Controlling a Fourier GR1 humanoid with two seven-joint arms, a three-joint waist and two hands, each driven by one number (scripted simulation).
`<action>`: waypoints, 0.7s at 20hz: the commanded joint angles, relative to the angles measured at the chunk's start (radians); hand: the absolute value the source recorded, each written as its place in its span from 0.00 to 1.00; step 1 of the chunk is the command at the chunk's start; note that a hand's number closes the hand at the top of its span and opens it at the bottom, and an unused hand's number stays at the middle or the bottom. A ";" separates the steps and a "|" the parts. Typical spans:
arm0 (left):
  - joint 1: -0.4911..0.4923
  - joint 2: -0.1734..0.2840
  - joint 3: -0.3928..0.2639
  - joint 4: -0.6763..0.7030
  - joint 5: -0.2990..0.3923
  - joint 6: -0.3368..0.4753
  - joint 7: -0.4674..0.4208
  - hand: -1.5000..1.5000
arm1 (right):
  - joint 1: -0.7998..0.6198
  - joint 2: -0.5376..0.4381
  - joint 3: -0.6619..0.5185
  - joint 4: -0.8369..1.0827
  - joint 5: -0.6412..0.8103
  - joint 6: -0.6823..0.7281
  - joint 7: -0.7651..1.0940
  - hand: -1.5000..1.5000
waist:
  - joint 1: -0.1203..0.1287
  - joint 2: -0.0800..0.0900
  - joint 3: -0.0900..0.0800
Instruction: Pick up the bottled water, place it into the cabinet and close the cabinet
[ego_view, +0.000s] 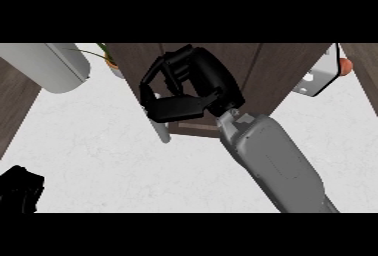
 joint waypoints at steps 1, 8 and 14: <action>0.036 -0.019 0.015 0.007 -0.021 -0.029 -0.028 1.00 | -0.085 0.016 -0.096 0.247 -0.004 0.060 -0.119 1.00 | -0.008 0.002 0.001; 0.000 0.020 0.043 0.005 0.025 -0.054 0.024 1.00 | -0.115 -0.075 -0.166 0.355 -0.050 0.175 -0.183 1.00 | 0.002 0.013 0.000; -0.024 0.007 0.024 -0.005 0.008 -0.036 0.037 1.00 | -0.104 -0.135 -0.183 0.408 -0.062 0.255 -0.252 1.00 | 0.001 0.023 0.001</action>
